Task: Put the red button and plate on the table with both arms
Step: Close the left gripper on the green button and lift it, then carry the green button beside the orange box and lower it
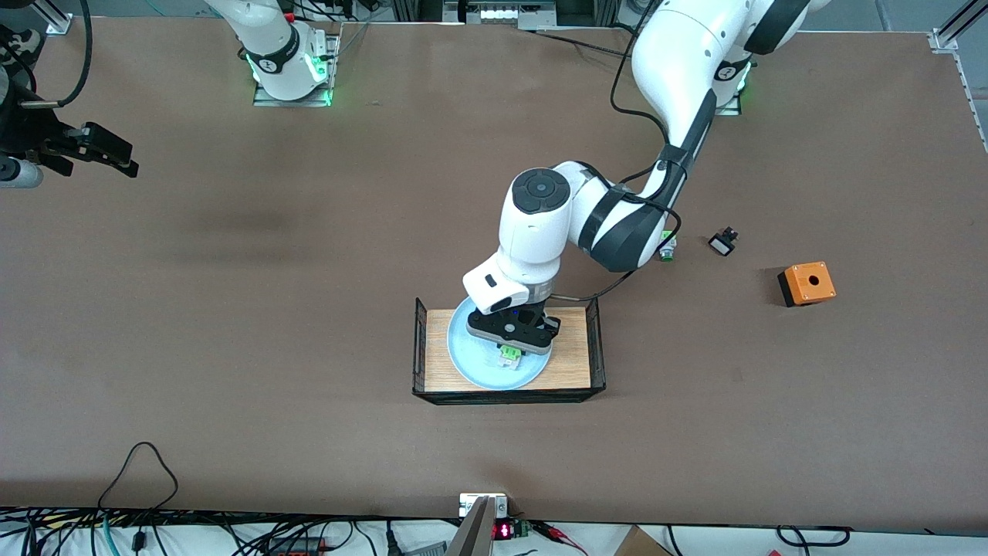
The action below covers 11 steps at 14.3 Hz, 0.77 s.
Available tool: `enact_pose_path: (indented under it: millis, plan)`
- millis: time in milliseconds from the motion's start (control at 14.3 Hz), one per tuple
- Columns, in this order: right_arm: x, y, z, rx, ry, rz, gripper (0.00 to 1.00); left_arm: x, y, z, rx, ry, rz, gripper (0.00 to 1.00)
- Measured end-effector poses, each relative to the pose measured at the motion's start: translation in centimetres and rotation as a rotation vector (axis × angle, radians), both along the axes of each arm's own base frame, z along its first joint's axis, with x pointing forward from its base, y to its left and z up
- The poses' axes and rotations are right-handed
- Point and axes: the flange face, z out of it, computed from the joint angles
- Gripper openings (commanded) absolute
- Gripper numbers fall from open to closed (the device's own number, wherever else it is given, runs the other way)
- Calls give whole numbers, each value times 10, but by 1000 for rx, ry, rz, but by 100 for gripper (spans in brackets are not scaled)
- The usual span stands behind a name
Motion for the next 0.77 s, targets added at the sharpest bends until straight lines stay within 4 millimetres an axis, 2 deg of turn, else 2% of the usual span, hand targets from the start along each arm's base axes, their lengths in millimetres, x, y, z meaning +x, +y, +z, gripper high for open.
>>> enact_pose_path:
  millis: [139, 488, 627, 767]
  plan:
    - [0, -1, 0, 0, 0, -2, 100, 0, 2, 23, 0, -2, 12, 28]
    - [5, -2, -3, 0, -12, -3, 100, -23, 27, 117, 71, 93, 70, 28]
    - [6, -2, -2, 0, -19, -3, 100, -34, 43, 139, 122, 156, 96, 28]
    - [6, -2, -2, 0, -18, -4, 100, -40, 62, 151, 175, 217, 103, 28]
